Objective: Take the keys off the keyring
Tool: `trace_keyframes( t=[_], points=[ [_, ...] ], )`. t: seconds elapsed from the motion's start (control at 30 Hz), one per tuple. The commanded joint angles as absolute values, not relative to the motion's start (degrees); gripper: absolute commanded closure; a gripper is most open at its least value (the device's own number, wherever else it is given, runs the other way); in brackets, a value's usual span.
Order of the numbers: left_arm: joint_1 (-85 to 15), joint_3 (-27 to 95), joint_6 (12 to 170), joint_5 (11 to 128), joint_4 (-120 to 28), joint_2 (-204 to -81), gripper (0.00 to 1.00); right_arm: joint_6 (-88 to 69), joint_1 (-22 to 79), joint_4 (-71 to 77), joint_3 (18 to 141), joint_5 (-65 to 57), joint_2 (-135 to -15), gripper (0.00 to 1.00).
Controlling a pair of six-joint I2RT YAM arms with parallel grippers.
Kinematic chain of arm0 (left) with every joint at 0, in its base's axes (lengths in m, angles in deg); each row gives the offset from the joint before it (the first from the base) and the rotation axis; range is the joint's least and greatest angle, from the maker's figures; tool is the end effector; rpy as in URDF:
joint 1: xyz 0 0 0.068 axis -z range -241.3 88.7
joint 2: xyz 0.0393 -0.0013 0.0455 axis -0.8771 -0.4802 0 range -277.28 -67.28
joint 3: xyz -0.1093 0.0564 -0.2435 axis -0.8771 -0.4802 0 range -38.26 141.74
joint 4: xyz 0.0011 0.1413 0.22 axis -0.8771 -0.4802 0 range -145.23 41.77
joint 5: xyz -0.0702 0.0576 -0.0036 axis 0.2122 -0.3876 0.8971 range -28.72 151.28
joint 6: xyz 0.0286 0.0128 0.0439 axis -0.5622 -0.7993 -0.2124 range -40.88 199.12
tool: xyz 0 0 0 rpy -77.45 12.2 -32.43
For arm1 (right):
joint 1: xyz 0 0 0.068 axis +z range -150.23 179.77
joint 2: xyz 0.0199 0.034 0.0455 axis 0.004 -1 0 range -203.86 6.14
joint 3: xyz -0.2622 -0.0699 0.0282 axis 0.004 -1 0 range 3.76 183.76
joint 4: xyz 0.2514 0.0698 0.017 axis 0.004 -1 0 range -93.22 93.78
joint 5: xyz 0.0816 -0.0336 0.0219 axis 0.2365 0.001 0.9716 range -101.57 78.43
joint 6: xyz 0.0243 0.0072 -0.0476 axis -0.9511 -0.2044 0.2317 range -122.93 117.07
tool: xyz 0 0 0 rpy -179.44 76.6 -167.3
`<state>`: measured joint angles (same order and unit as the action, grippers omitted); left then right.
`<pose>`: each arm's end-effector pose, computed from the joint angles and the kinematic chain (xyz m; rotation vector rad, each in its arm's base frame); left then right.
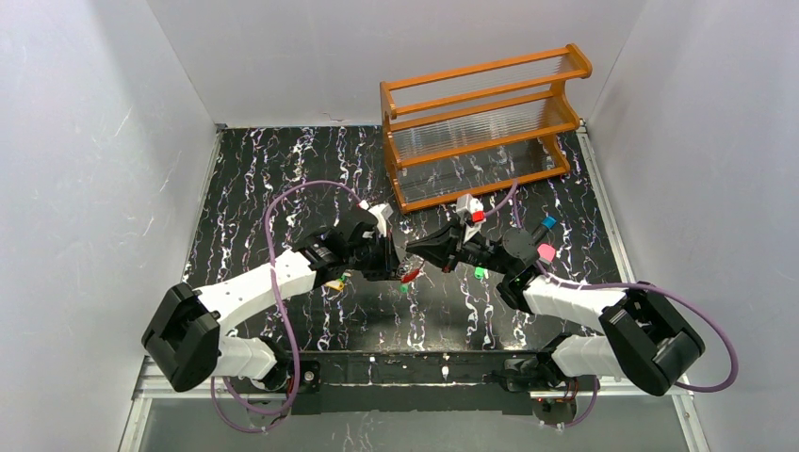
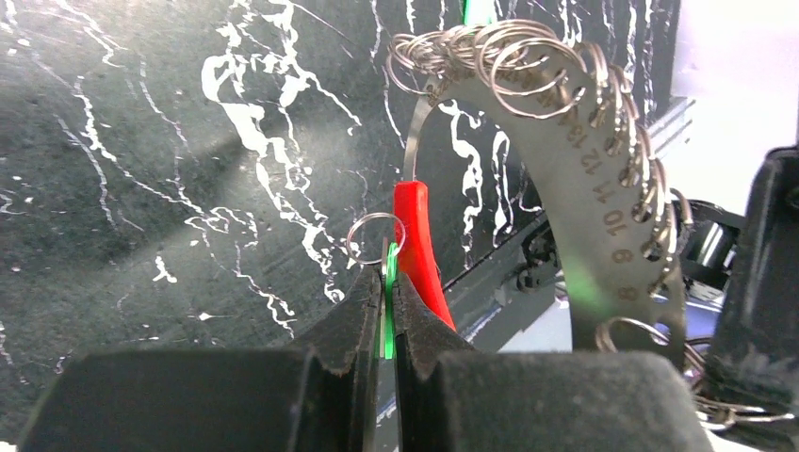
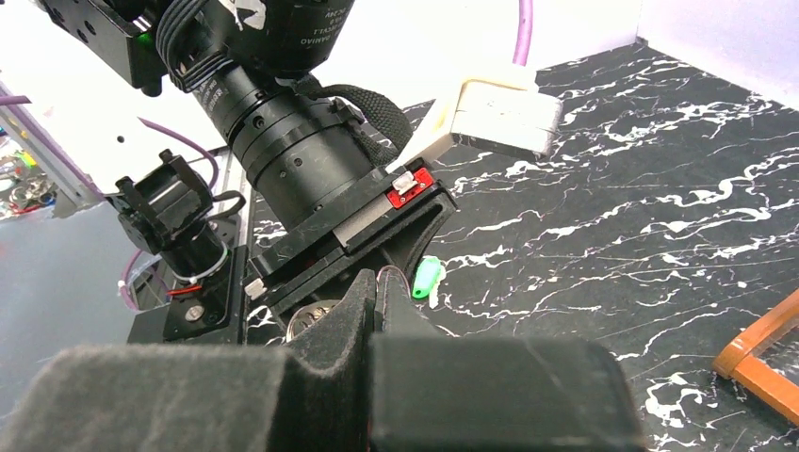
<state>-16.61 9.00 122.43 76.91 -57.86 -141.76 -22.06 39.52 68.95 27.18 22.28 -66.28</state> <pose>0.1932 -0.2047 0.2441 0.1965 2.4299 -1.0853 0.1763 0.1723 0.2485 -0.7756 1.2241 1.2346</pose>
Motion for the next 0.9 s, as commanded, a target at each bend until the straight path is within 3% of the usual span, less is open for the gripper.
trace_keyframes(
  t=[0.0,0.23,0.57,0.87],
  points=[
    [-16.1,9.5,120.5,70.4,-60.9,-140.1,1.0,-18.0,39.3,70.3,26.4,20.1,-63.4,0.99],
    [-16.2,9.2,117.4,54.9,-68.7,-136.8,1.0,-9.6,39.1,54.3,26.7,14.9,-58.1,0.99],
    [-16.2,-1.8,123.4,55.0,-53.5,-140.0,0.99,-5.5,39.0,43.4,27.7,7.0,-55.4,0.99],
    [-18.3,-7.8,125.1,51.9,-49.9,-136.7,0.57,-5.3,39.1,42.3,28.8,7.4,-58.3,0.99]
  ],
)
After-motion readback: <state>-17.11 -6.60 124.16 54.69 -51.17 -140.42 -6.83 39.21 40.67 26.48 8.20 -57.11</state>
